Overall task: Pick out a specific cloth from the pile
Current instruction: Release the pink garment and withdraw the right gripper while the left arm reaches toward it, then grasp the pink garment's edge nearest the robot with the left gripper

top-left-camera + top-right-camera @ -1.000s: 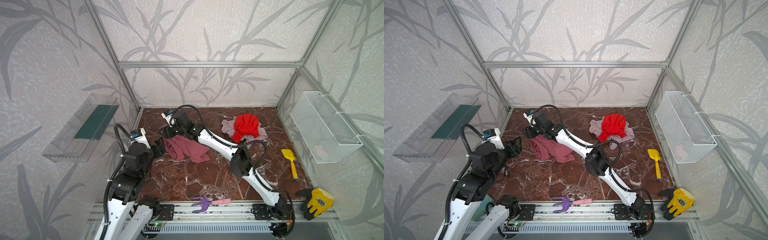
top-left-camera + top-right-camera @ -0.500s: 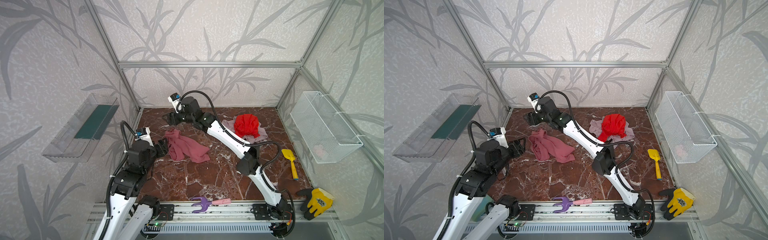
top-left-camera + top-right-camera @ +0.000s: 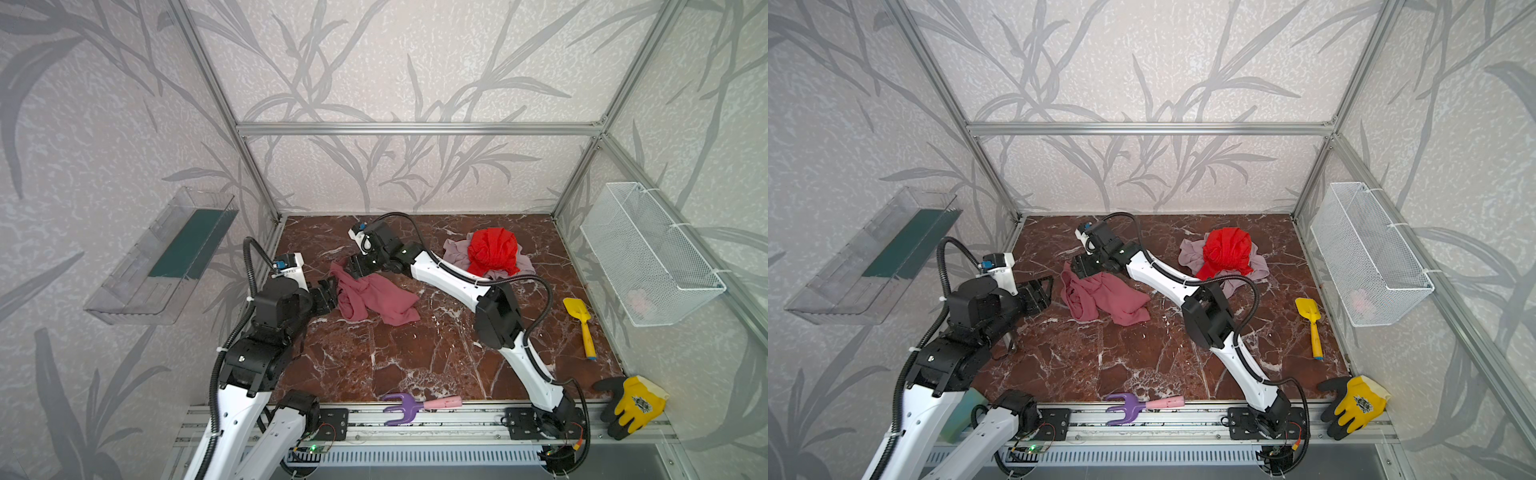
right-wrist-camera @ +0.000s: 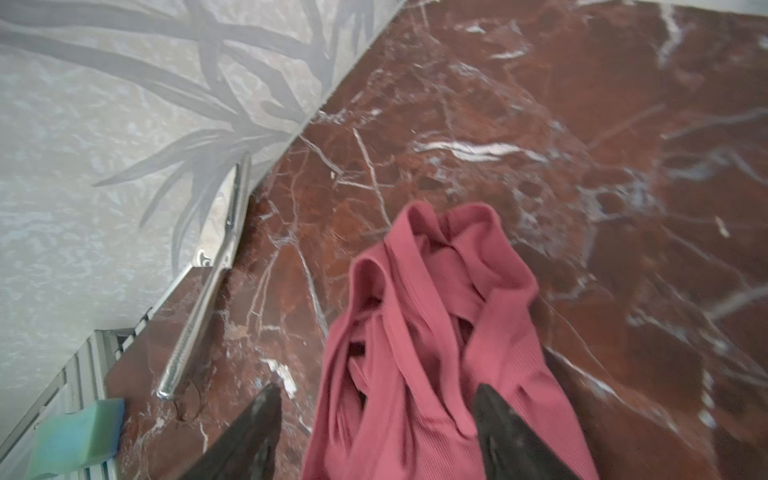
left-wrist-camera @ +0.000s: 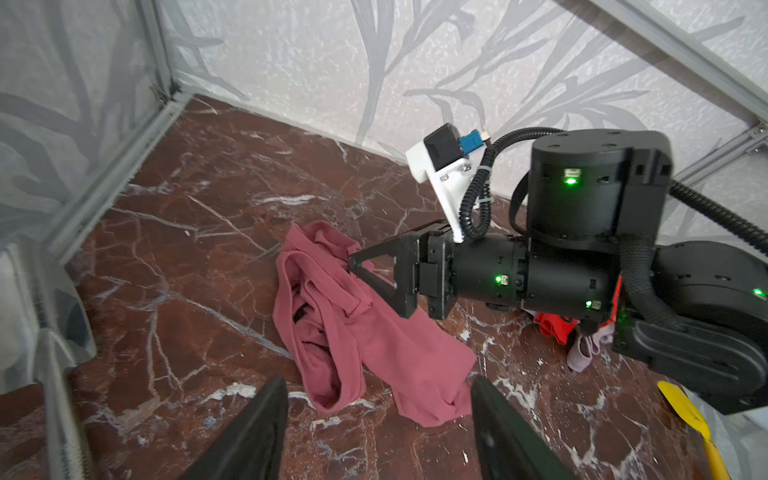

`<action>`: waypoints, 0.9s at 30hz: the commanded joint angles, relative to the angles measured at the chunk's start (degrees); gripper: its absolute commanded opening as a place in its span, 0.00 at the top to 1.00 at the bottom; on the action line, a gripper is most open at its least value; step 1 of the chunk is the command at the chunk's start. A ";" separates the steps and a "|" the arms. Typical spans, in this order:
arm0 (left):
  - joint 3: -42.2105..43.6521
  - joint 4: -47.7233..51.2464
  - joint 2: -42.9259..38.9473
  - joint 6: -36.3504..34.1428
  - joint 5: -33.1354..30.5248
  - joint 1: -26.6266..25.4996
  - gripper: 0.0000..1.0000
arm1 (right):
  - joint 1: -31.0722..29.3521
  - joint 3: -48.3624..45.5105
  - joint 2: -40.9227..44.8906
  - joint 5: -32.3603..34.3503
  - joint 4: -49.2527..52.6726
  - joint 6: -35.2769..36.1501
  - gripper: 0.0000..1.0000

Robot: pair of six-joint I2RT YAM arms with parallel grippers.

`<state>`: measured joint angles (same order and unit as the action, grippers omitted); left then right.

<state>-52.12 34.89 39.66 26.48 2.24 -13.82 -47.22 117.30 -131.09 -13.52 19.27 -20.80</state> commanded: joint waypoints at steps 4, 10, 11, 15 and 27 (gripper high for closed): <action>4.77 -7.96 5.65 1.52 8.96 -3.93 0.33 | 8.16 -29.46 25.18 0.52 -22.24 -5.78 0.28; 7.75 -12.53 10.65 1.94 3.23 -16.27 0.34 | 14.60 -53.25 44.33 1.70 -26.18 -5.39 0.29; 7.96 -13.38 11.86 2.10 2.32 -18.33 0.35 | 14.95 -55.79 47.28 2.56 -24.92 -4.17 0.30; 8.74 -16.90 17.62 1.09 -1.15 -25.26 0.37 | 15.28 -64.61 58.34 7.80 -20.77 -1.00 0.31; 1.31 -22.28 37.63 -1.63 -6.37 -34.31 0.39 | 17.25 -75.60 82.44 15.29 -4.80 3.89 0.31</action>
<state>-48.31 15.75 75.50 25.67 -2.11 -47.66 -30.24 42.89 -49.93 -0.80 8.97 -19.07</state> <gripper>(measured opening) 0.607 0.690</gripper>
